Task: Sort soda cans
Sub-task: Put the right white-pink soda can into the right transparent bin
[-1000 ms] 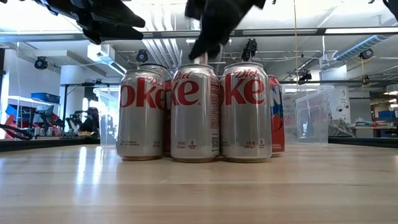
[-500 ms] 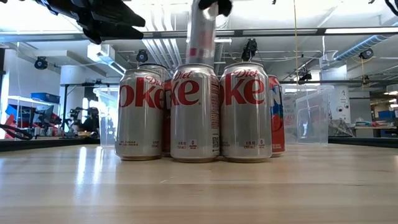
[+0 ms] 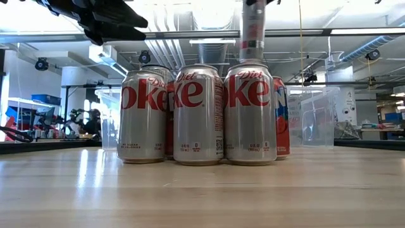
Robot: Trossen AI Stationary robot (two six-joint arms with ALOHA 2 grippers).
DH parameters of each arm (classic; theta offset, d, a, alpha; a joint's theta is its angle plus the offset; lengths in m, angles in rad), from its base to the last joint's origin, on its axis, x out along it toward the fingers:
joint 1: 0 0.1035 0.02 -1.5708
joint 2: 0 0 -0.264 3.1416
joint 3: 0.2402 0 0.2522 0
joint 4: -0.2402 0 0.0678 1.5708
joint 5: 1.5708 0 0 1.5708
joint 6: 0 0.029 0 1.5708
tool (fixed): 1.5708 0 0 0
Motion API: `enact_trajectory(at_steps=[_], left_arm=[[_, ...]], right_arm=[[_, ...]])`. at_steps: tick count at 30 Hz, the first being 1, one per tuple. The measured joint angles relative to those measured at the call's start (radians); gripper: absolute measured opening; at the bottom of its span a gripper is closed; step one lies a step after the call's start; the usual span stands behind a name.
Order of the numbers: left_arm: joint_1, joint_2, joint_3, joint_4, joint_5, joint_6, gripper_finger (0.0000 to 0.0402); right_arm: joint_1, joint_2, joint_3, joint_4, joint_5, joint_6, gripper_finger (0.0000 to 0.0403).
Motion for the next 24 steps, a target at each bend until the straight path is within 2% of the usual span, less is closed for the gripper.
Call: enact_trajectory(at_steps=[6, 9, 11, 17, 24], left_arm=[[0.002, 0.0, 0.0, 0.006, 0.0, 0.0, 0.0242], [0.004, 0.0, 0.0, 0.012, 0.0, 0.0, 0.0242], [0.005, 0.0, 0.0, 0.012, 0.0, 0.0, 0.0242], [0.005, 0.0, -0.001, 0.012, 0.0, 0.0, 0.0242], [0.005, 0.0, -0.001, 0.012, 0.0, 0.0, 0.0242]], right_arm=[[-0.074, -0.164, -0.2, 0.02, 0.123, 0.082, 0.0256], [-0.131, -0.223, -0.306, 0.053, 0.142, 0.116, 0.0254], [-0.166, -0.254, -0.377, 0.101, 0.132, 0.127, 0.0253], [-0.266, -0.289, -0.551, 0.249, -0.003, 0.144, 0.0257], [-0.348, -0.252, -0.643, 0.319, -0.027, 0.166, 0.0256]])
